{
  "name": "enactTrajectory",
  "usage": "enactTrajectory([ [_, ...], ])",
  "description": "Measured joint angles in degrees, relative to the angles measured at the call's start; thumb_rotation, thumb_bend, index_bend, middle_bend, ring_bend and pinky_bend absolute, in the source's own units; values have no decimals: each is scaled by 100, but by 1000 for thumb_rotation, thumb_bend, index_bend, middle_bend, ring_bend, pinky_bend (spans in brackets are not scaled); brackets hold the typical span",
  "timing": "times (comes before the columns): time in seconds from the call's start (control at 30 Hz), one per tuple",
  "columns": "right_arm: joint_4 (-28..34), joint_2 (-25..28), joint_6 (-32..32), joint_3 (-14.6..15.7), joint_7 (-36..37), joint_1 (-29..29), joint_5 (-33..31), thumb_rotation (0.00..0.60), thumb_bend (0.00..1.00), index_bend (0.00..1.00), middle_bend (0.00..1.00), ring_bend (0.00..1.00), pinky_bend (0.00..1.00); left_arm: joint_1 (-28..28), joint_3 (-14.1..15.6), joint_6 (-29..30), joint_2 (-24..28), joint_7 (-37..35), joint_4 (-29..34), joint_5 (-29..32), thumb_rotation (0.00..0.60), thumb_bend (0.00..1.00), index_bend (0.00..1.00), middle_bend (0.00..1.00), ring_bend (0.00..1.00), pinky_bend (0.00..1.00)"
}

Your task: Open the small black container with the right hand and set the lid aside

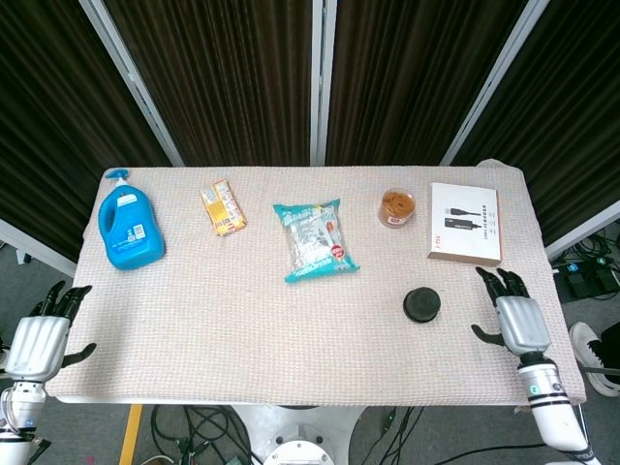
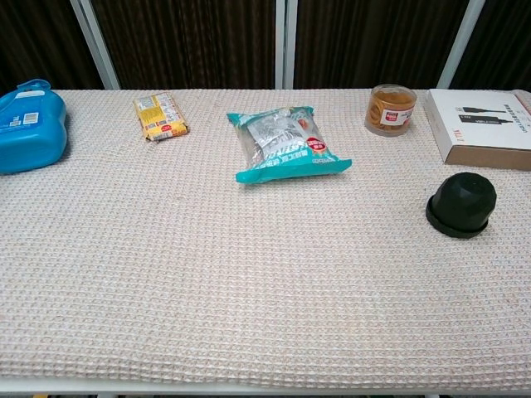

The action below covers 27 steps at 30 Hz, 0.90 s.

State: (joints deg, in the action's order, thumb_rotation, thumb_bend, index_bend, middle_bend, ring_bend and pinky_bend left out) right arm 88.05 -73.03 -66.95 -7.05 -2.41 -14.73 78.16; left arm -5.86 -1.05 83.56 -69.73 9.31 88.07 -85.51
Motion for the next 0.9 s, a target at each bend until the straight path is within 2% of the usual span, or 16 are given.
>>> enactTrajectory([
  [0.5,-460,-995,654,-252,-540,-711,-765,600,97,0,169,0,0,-56,-33,-17,33,-256,-72,-53,600,133,142,179,81,318],
  [0.73,-494,-1064,770,-127,-586,-762,-849,600,29,0,155,0,0,-47,-19,-31,57,-371,-104,-49,600,132,142,179,81,318],
  [0.9,-479,-1053,892,-102,-585,-807,-958,600,22,0,151,0,0,-53,-26,-25,70,-418,-114,-60,600,132,142,179,81,318],
])
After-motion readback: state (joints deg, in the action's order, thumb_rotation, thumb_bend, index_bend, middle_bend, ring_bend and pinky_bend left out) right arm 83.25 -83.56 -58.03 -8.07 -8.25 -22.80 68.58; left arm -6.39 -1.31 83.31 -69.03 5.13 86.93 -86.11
